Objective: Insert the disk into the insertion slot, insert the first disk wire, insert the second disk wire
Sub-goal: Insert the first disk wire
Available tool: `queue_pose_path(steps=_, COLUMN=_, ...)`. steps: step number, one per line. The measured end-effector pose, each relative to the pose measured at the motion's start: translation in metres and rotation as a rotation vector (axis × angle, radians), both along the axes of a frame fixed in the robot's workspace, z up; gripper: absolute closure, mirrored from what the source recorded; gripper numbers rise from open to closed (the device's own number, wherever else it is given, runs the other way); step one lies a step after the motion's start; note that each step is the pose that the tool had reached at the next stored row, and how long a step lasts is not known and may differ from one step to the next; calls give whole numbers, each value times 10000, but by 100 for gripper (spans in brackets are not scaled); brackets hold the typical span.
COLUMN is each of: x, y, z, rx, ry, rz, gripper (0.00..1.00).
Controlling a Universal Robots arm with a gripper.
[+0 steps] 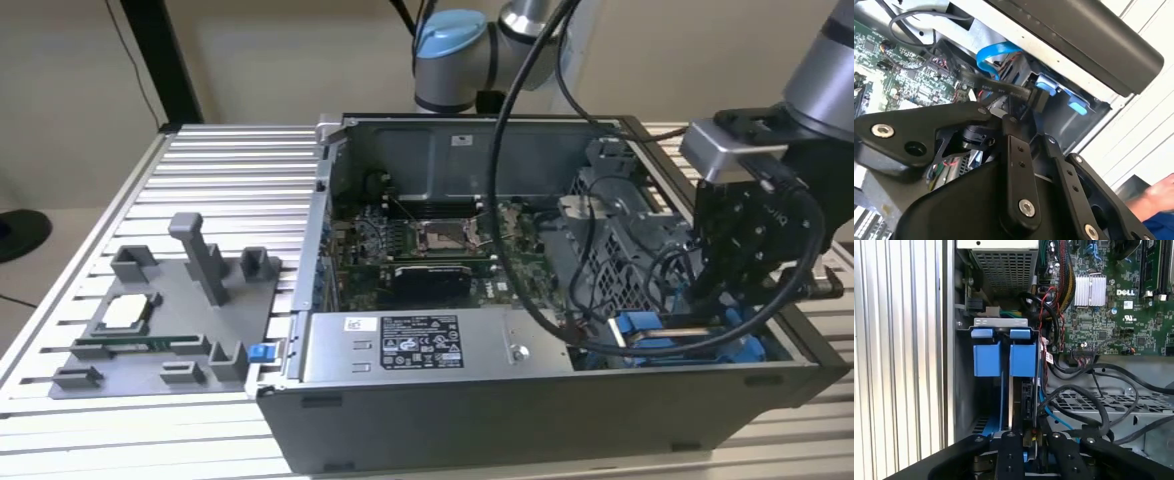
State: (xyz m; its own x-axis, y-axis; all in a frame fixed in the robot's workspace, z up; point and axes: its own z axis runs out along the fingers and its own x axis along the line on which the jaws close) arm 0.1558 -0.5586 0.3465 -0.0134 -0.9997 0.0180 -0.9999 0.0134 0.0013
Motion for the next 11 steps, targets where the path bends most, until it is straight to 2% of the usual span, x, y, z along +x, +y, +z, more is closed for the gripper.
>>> queue_pose_path(steps=8, x=0, y=-1, z=260, rx=-1, ry=34, rz=1, gripper=100)
queue_pose_path(steps=11, x=0, y=-1, z=297, rx=1, ry=41, rz=1, gripper=100)
